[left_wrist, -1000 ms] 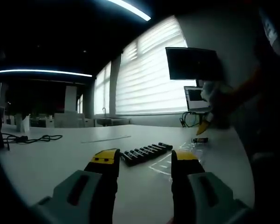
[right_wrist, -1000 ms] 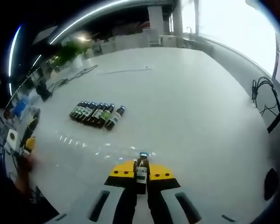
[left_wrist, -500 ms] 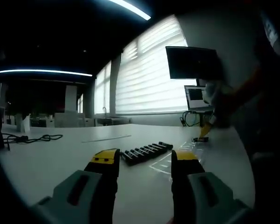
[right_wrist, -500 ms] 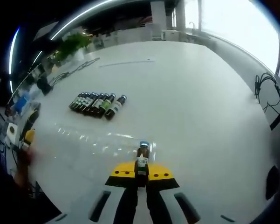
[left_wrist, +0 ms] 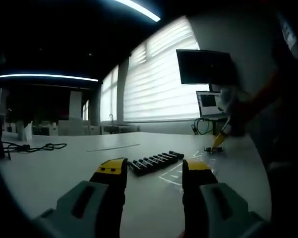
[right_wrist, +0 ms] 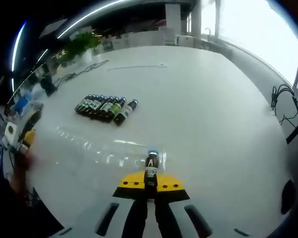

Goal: Grip medicine bottles put into box

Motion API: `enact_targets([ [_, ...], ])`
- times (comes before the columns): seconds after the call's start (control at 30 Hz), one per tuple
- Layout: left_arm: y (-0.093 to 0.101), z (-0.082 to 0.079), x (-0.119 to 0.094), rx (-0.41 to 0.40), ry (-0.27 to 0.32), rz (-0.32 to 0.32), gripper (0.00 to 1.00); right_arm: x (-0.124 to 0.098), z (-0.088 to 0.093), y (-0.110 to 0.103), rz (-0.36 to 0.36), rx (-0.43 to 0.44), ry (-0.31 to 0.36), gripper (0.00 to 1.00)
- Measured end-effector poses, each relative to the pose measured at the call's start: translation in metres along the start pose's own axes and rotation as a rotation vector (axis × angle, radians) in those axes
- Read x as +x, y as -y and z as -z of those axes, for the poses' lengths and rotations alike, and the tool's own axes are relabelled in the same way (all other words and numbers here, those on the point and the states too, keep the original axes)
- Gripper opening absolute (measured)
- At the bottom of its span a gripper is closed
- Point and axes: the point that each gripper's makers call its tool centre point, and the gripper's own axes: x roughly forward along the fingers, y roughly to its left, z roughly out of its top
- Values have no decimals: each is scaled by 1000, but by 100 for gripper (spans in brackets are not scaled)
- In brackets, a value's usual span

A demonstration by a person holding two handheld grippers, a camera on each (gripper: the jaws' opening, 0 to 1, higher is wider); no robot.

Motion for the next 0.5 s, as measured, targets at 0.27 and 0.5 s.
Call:
enact_targets([
  [0.27,0,0,0,1,2,1,37,0,-2,1,-4,29,1,1],
  [0.5,0,-1,-1,1,2,-2,37,-8,-29,1,-12,13,114,4],
])
